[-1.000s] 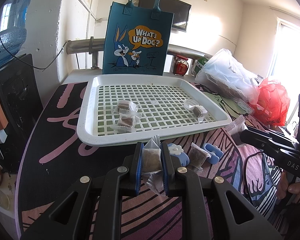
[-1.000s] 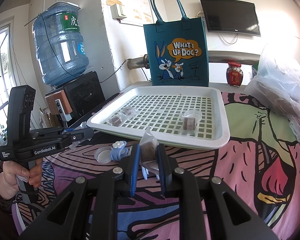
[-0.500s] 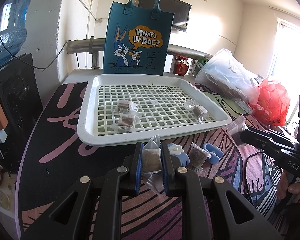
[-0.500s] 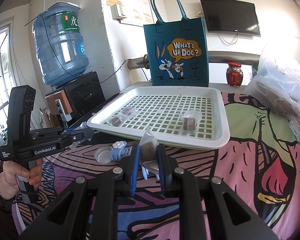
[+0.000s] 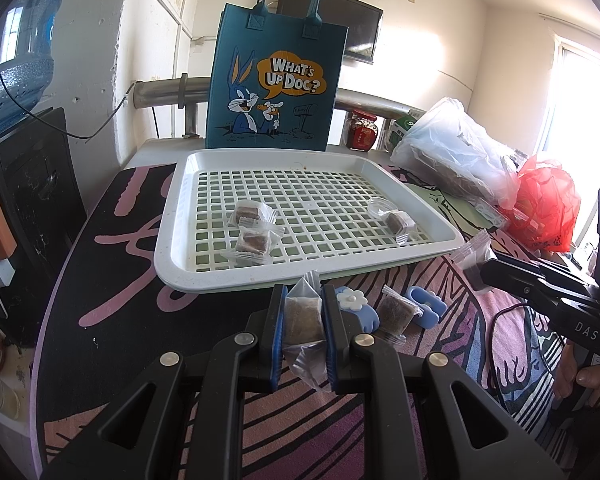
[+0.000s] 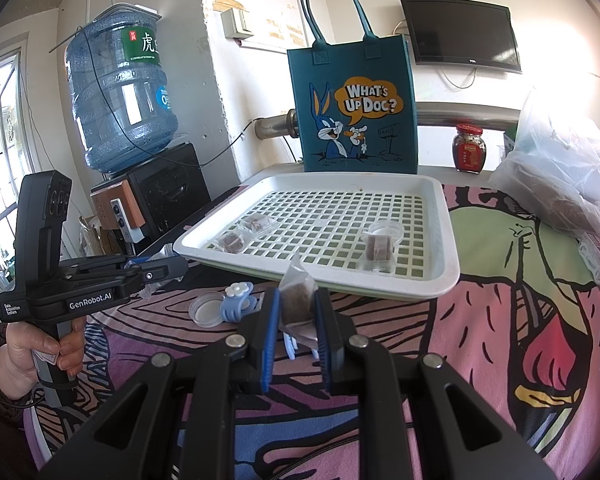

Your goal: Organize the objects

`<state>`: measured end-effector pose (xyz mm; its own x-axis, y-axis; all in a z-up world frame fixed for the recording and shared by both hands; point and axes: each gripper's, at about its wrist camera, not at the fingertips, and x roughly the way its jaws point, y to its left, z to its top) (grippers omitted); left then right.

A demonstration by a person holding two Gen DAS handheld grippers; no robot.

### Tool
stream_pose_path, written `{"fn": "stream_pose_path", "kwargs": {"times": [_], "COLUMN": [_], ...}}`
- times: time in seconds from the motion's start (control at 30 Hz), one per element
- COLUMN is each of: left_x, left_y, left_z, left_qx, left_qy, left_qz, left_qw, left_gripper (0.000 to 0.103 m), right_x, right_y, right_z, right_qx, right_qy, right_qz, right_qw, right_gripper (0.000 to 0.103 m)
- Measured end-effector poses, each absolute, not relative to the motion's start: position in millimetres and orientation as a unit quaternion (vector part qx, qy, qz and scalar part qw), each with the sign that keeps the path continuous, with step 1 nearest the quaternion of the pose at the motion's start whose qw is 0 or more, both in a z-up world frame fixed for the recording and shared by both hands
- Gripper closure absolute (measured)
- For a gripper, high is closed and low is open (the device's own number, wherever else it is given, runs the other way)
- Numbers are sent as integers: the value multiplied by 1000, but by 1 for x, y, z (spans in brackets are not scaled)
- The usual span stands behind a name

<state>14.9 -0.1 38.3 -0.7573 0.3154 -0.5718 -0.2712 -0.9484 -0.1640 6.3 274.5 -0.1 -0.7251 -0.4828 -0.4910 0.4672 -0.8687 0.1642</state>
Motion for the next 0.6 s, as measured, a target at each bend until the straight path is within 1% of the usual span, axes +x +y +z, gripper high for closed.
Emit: {"fn": "stream_pose_path", "kwargs": {"times": [0.6], "left_x": [15], "left_y": [0], "left_z": [37], "left_qx": [-312], "left_qy": [-36], "left_qz": [937], "left_qw": [156], "left_gripper": [88], "right_x": [6], "right_y": [275], "right_z": [0], "right_qx": [268], "right_qy": [-15], "right_qz": [-929], "right_qw": [256], "right_gripper": [86]}}
